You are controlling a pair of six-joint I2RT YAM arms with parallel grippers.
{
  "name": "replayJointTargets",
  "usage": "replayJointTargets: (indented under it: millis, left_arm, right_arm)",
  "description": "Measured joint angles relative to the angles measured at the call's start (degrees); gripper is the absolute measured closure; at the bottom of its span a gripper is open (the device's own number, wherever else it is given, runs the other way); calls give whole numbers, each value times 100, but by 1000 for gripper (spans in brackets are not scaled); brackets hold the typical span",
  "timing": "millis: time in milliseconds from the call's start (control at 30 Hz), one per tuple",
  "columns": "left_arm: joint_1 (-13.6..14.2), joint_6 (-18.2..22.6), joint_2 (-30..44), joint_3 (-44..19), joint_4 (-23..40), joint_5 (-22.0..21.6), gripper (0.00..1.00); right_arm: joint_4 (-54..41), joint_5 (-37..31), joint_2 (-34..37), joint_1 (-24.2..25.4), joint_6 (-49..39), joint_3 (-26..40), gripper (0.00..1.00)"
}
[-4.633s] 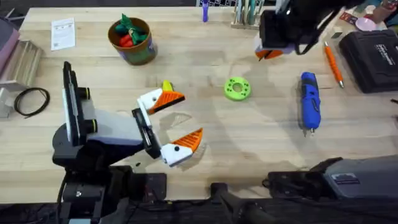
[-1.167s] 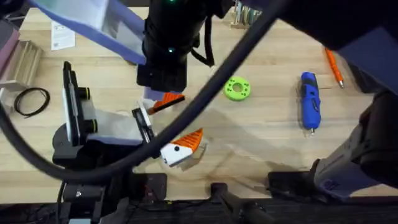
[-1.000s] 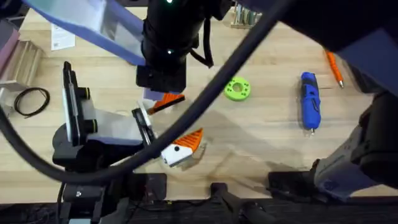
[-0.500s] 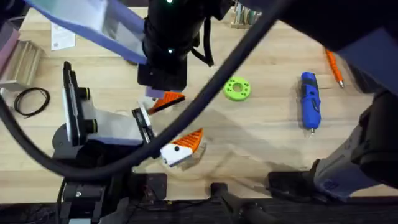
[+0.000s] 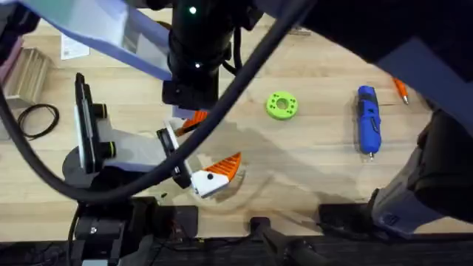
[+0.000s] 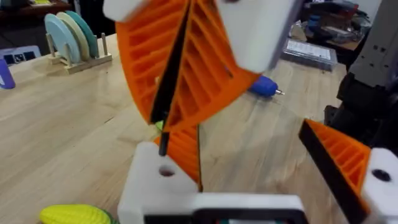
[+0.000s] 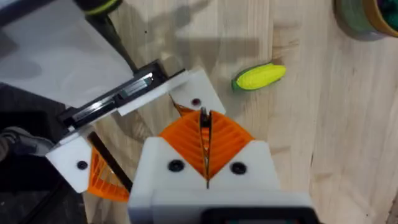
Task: Pick up the gripper from the table and insert it into the empty holder that is missing its gripper. Then pick up a screw, insert it into the mounting hole, and use the screwdriver to tighten it. Finally, clean up the table by picking up the vegetable and placing it into the bucket.
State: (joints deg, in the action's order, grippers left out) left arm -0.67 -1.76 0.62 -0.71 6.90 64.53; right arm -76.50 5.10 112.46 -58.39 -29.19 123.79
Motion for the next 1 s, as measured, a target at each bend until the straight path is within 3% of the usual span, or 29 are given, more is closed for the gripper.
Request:
replayJointTargets:
  millis: [1000]
  left_arm:
    - [0, 1, 0, 0, -2, 0, 15]
  right_arm:
    - [-45, 101, 23, -22, 0, 2, 995]
